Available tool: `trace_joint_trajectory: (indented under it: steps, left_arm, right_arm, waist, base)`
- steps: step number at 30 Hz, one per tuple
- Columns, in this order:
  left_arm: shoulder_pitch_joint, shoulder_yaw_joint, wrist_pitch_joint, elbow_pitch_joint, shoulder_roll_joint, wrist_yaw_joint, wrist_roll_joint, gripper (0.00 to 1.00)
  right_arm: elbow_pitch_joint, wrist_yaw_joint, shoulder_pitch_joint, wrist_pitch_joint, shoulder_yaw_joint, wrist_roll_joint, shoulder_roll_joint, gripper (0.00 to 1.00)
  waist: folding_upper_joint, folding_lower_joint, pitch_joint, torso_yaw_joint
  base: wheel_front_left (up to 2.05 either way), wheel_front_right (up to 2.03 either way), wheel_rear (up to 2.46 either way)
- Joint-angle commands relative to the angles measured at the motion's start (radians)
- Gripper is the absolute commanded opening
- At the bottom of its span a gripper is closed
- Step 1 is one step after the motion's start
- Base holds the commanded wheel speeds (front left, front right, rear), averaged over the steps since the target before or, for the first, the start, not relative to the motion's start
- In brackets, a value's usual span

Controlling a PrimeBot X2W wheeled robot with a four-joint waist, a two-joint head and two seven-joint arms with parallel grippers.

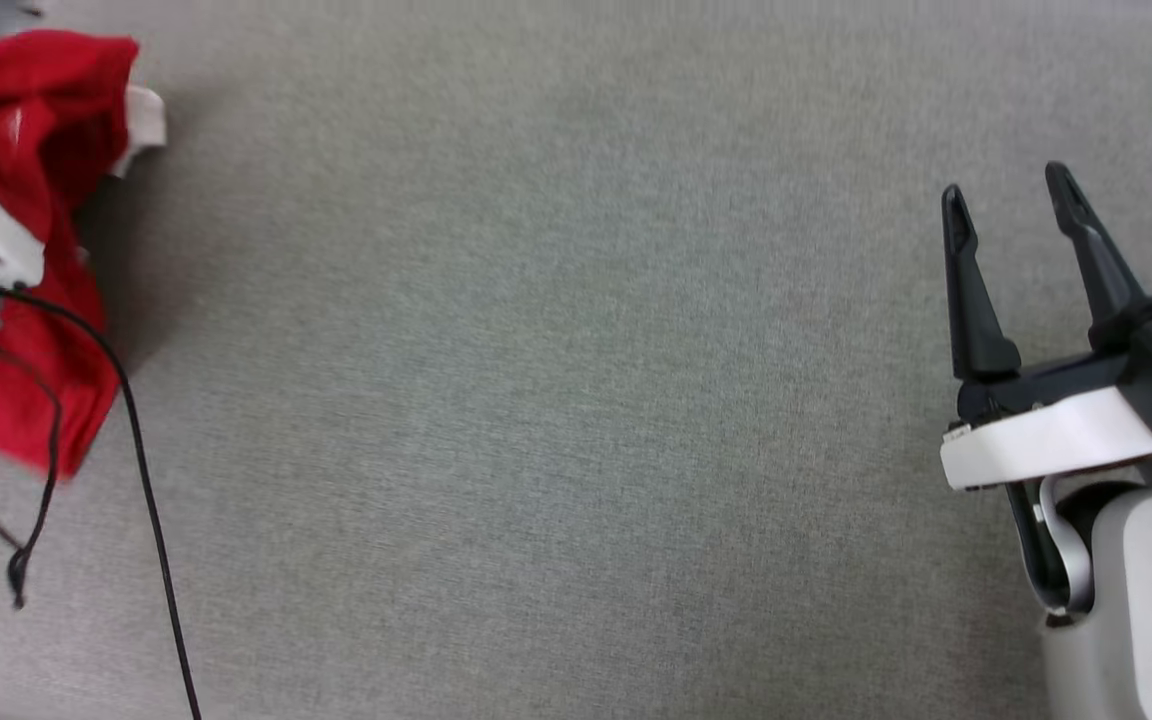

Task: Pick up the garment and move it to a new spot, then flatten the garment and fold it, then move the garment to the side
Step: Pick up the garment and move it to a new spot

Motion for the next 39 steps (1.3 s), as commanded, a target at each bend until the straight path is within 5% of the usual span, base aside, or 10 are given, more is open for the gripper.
trace_joint_trajectory:
  steps: [1, 9, 23, 32, 35, 39]
  left_arm:
    - [-0.018, -0.005, -0.065, -0.017, -0.012, 0.004, 0.014, 0.00]
    - [0.019, -0.039, -0.272, -0.108, -0.064, 0.037, 0.077, 0.00]
    - [0.240, -0.094, -0.297, -0.441, -0.221, 0.042, 0.098, 0.00]
    - [0.422, -0.370, -0.184, -0.659, -0.406, -0.011, 0.092, 0.00]
    - [0.444, -0.441, -0.154, -0.677, -0.423, -0.022, 0.087, 0.00]
    - [0.493, -0.655, -0.084, -0.676, -0.447, -0.039, 0.070, 0.00]
  right_arm:
    - [0.004, -0.001, 0.025, -0.006, -0.008, 0.012, 0.000, 1.00]
    - [0.015, -0.001, 0.090, -0.017, -0.032, 0.055, 0.000, 1.00]
    - [-0.006, -0.001, 0.204, -0.004, -0.073, 0.096, 0.000, 1.00]
    - [-0.044, -0.001, 0.230, 0.014, -0.085, 0.119, 0.000, 1.00]
    - [-0.050, -0.001, 0.226, 0.014, -0.088, 0.121, 0.000, 1.00]
    - [-0.058, -0.001, 0.200, 0.000, -0.086, 0.140, 0.000, 1.00]
  waist:
    - [0.0000, -0.0001, -0.057, 0.015]
    - [0.0000, -0.0001, -0.168, -0.001]
    - [0.0000, -0.0001, -0.273, -0.126]
    - [0.0000, -0.0001, -0.239, -0.271]
    - [0.0000, -0.0001, -0.214, -0.286]
    - [0.0000, -0.0001, -0.121, -0.314]
  base:
    - [0.00, 0.00, 0.00]
    - [0.00, 0.00, 0.00]
    - [0.00, 0.00, 0.00]
    - [0.00, 0.00, 0.00]
    - [0.00, 0.00, 0.00]
    - [0.00, 0.00, 0.00]
